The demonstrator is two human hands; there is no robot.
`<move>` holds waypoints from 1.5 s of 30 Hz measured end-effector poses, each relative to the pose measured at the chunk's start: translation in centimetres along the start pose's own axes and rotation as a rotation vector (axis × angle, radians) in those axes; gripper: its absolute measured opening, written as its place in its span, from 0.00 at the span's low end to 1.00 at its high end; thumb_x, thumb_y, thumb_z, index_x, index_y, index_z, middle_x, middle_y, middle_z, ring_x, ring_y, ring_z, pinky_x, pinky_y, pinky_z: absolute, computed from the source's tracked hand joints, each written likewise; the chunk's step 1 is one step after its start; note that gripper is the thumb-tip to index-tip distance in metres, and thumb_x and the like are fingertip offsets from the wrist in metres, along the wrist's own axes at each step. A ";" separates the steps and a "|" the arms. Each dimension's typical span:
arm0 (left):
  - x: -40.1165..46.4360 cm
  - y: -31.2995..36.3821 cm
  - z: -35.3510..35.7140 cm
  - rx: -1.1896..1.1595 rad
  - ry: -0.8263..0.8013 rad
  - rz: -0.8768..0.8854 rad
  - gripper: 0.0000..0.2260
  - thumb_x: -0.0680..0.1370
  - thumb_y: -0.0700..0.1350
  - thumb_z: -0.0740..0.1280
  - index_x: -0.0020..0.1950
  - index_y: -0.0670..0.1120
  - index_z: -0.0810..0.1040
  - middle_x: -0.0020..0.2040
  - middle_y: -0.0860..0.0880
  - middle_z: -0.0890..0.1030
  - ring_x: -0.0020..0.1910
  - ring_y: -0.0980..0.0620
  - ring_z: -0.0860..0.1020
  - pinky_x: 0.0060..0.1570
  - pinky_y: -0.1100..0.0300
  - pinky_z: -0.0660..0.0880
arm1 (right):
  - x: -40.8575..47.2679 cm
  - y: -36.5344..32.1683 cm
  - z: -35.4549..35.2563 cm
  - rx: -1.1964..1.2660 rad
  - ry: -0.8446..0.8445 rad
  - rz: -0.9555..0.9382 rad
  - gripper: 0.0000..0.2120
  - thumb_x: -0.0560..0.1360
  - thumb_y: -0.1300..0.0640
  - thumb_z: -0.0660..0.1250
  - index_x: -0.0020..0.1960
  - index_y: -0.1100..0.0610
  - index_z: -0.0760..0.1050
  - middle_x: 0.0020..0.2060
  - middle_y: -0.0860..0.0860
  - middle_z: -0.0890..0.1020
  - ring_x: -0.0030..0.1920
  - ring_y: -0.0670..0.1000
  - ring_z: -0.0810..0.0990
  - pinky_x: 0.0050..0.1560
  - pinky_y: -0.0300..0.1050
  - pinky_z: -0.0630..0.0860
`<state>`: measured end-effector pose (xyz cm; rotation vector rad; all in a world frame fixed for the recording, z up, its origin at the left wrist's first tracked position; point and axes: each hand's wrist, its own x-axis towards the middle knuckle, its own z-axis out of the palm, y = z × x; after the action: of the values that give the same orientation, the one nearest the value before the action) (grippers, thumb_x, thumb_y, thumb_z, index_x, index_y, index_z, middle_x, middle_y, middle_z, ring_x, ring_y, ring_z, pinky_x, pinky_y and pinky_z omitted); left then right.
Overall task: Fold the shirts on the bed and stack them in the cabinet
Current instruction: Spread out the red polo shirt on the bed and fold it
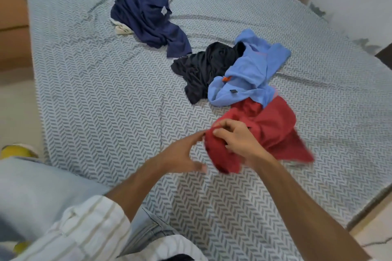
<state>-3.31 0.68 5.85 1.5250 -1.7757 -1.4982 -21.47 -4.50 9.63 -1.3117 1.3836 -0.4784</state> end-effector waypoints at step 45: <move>-13.8 19.2 -38.7 -0.598 1.178 0.005 0.12 0.73 0.36 0.60 0.46 0.43 0.83 0.46 0.41 0.85 0.46 0.43 0.84 0.54 0.44 0.80 | 3.8 -36.0 10.7 -0.413 -0.341 -0.789 0.15 0.72 0.56 0.76 0.57 0.56 0.79 0.45 0.52 0.85 0.46 0.49 0.83 0.54 0.54 0.79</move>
<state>23.15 -8.43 41.57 1.5177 -0.5746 -0.6792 4.09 -14.60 35.47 -2.1718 0.6537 -0.4623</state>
